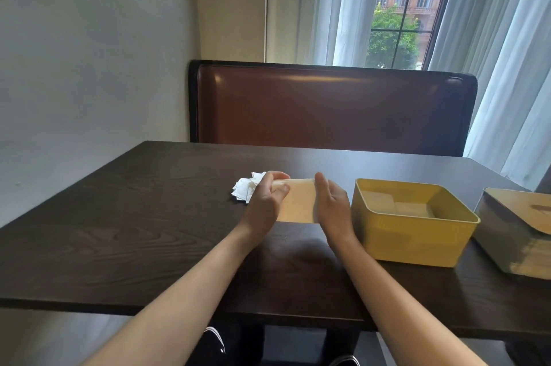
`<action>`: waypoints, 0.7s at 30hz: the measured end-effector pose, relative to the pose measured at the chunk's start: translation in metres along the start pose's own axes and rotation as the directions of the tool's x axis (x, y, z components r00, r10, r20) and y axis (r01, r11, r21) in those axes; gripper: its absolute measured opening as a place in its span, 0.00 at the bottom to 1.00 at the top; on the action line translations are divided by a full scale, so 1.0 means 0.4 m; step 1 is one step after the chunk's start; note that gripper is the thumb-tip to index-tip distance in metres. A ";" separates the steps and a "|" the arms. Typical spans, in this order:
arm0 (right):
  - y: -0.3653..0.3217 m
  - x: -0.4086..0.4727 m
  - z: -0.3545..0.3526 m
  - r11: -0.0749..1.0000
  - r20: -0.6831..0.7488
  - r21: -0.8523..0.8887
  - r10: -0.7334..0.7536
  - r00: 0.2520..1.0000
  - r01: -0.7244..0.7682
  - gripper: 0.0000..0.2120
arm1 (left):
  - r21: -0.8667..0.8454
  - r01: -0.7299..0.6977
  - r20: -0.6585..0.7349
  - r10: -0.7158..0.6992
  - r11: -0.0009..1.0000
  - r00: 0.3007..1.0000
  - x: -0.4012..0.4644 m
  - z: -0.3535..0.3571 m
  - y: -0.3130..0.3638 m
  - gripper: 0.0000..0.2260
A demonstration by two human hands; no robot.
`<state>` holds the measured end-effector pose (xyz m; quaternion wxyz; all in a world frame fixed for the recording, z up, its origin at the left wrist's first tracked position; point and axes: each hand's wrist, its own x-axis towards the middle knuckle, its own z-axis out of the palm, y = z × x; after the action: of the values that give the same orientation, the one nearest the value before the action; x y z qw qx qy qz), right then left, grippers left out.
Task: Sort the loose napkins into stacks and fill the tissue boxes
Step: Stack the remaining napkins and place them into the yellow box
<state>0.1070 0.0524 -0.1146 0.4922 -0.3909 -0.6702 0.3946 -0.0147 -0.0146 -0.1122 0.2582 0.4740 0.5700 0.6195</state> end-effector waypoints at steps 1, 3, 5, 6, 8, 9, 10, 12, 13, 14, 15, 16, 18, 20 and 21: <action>-0.015 -0.003 -0.006 1.000 -0.015 -0.001 -0.010 1.000 0.010 0.16 | -0.003 -0.001 -0.019 0.001 1.000 1.000 -0.002 0.004 0.014 0.06; -0.050 -0.012 -0.020 0.999 -0.036 0.008 -0.034 0.999 0.034 0.17 | -0.012 -0.053 -0.102 0.051 0.999 0.993 -0.002 0.014 0.048 0.08; -0.088 -0.024 -0.033 0.998 -0.039 0.033 -0.049 0.998 0.050 0.16 | -0.027 -0.136 -0.206 0.128 0.990 0.970 0.002 0.026 0.084 0.13; -0.108 -0.031 -0.042 0.998 -0.034 0.043 -0.051 0.998 0.053 0.15 | -0.032 -0.171 -0.235 0.159 0.985 0.959 0.005 0.033 0.102 0.15; -0.148 -0.042 -0.065 0.997 -0.027 0.055 -0.053 0.998 0.055 0.15 | -0.035 -0.213 -0.264 0.197 0.976 0.944 0.006 0.047 0.133 0.18; -0.168 -0.046 -0.079 0.997 -0.029 0.065 -0.048 0.998 0.050 0.16 | -0.034 -0.223 -0.278 0.206 0.974 0.938 0.005 0.056 0.144 0.19; -0.185 -0.049 -0.089 0.996 -0.032 0.082 -0.039 0.999 0.042 0.17 | -0.033 -0.228 -0.298 0.208 0.973 0.932 0.006 0.061 0.150 0.20; -0.210 -0.053 -0.114 0.991 -0.029 0.132 -0.028 0.999 0.032 0.17 | -0.030 -0.222 -0.337 0.199 0.975 0.920 0.009 0.079 0.165 0.19; -0.218 -0.054 -0.122 0.989 -0.014 0.147 -0.034 0.999 0.035 0.14 | -0.038 -0.205 -0.356 0.179 0.978 0.917 0.012 0.088 0.172 0.18; -0.221 -0.055 -0.133 0.989 -0.001 0.141 -0.052 0.999 0.052 0.10 | -0.051 -0.178 -0.368 0.147 0.983 0.918 0.016 0.100 0.180 0.17; -0.223 -0.055 -0.148 0.990 0.003 0.124 -0.072 0.997 0.071 0.06 | -0.064 -0.140 -0.371 0.107 0.988 0.923 0.016 0.114 0.192 0.17; -0.223 -0.054 -0.161 0.991 0.000 0.107 -0.086 0.996 0.086 0.06 | -0.072 -0.098 -0.362 0.066 0.993 0.930 0.018 0.126 0.203 0.17; -0.221 -0.046 -0.190 0.992 -0.022 0.079 -0.096 0.995 0.098 0.08 | -0.078 -0.047 -0.280 0.023 0.996 0.960 0.016 0.145 0.222 0.17; -0.222 -0.034 -0.231 0.994 -0.045 0.038 -0.101 0.994 0.103 0.07 | -0.084 -0.036 -0.155 0.022 0.996 0.988 0.009 0.165 0.232 0.16; -0.222 -0.027 -0.252 0.994 -0.053 0.006 -0.106 0.993 0.106 0.07 | -0.080 -0.040 -0.100 0.032 0.996 0.994 0.006 0.175 0.234 0.15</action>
<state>0.1949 0.0232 -0.0166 0.5318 -0.3629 -0.6749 0.3605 0.0666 -0.0004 -0.0293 0.2376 0.4422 0.5475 0.6695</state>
